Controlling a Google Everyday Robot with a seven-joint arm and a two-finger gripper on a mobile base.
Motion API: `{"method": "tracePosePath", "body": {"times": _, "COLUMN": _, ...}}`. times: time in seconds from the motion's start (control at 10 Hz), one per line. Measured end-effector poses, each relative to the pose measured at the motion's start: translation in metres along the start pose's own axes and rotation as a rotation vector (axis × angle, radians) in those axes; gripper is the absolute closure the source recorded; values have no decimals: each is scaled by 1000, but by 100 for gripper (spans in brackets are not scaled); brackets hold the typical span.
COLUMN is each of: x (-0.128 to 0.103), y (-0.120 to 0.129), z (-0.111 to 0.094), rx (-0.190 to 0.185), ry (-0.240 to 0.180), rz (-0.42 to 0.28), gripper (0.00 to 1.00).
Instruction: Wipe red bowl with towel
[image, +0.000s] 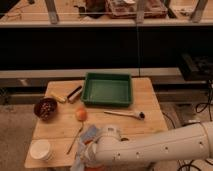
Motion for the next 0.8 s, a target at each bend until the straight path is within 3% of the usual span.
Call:
{"method": "tracePosePath", "body": {"times": 0.4, "x": 6, "y": 28, "z": -5, "rx": -24, "ry": 21, "rz": 30, "gripper": 100}}
{"method": "tracePosePath", "body": {"times": 0.8, "x": 42, "y": 45, "z": -33, "rx": -52, "ry": 89, "rz": 100, "gripper": 100}}
